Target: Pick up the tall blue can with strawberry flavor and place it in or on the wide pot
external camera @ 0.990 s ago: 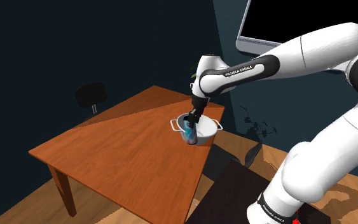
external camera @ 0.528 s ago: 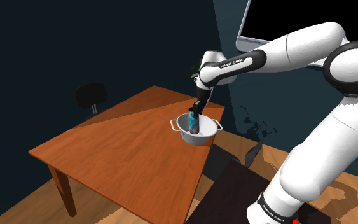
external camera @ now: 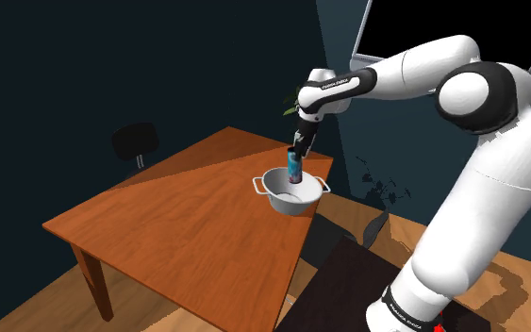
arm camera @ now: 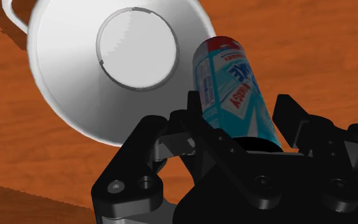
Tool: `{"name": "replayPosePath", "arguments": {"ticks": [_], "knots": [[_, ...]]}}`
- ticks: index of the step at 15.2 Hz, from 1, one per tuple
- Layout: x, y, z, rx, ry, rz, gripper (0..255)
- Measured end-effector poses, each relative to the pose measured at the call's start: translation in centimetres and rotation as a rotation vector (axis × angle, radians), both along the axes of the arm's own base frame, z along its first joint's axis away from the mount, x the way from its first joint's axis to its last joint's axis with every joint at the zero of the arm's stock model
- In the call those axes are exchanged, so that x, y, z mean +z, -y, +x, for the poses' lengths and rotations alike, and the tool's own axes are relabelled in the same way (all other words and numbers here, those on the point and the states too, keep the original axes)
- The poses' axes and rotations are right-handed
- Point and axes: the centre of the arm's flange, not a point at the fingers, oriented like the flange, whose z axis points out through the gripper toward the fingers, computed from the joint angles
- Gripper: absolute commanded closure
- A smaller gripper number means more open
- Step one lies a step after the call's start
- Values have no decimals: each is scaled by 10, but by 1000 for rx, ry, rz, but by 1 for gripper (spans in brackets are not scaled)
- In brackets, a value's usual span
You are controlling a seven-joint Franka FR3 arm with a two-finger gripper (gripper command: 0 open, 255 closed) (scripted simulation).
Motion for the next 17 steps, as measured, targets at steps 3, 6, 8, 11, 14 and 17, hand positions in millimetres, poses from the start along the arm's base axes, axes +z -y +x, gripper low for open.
{"name": "replayPosePath", "arguments": {"ticks": [3, 6, 8, 11, 14, 17], "knots": [[4, 41, 16, 0, 0, 0, 255], [11, 75, 26, -1, 0, 0, 255], [15, 101, 34, -1, -1, 0, 255], [9, 129, 44, 0, -1, 0, 255], [-7, 131, 46, 1, -1, 0, 255], [-21, 131, 46, 1, -1, 0, 255]]}}
